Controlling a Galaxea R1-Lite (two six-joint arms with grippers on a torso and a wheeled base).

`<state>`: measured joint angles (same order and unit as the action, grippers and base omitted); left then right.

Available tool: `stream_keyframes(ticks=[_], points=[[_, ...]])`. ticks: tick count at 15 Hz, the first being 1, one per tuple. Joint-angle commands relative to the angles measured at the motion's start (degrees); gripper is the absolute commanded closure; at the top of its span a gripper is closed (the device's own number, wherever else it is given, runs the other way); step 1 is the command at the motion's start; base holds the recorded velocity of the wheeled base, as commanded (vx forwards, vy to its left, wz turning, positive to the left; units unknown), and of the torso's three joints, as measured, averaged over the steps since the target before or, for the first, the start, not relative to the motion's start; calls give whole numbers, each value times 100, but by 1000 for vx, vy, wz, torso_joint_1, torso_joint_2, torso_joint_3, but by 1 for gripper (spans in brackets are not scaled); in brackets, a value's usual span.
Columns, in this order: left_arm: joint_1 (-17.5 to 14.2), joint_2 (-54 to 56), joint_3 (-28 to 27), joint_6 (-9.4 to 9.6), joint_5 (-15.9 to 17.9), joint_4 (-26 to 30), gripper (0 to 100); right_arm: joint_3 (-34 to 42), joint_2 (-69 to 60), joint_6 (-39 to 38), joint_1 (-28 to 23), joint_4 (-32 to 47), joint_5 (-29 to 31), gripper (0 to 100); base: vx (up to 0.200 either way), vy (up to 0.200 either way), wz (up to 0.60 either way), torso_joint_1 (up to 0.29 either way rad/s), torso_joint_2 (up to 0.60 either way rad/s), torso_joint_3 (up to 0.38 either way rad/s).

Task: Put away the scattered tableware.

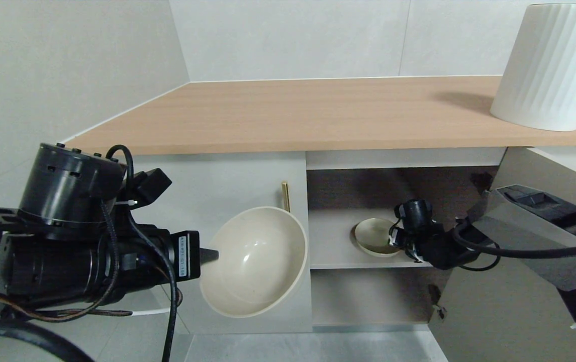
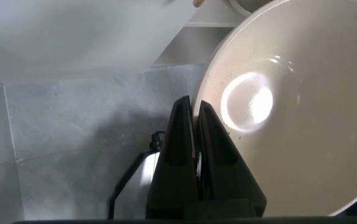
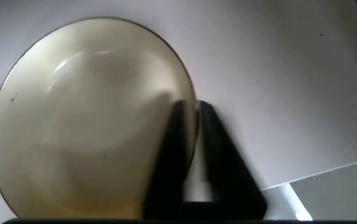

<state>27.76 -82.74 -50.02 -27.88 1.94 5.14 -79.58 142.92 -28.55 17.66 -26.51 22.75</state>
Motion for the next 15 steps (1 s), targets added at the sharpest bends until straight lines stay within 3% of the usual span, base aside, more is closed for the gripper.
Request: stream_keyframes(ticks=[1,5,9,11,12,15], points=[[2,-14,1,2,0,-5,100,-5,-10,-1,0,-3,-7,0,0,0,0,0,0,0],[116,-102,-8,2,26,-22,100,312,-397,-1,35,-12,2,0,0,0,0,0,0,0],[467,-814,-43,28,-27,-31,100,1507,-1803,412,545,199,-368,0,0,0,0,0,0,0],[582,-1131,-69,134,-211,-31,100,1920,-2436,482,941,454,-535,0,0,0,0,0,0,0],[687,-1412,-149,362,-396,-31,100,2263,-2998,711,1336,621,-587,0,0,0,0,0,0,0],[951,-2124,-184,424,-844,-93,100,2535,-3956,807,1837,1228,-992,0,0,0,0,0,0,0]])
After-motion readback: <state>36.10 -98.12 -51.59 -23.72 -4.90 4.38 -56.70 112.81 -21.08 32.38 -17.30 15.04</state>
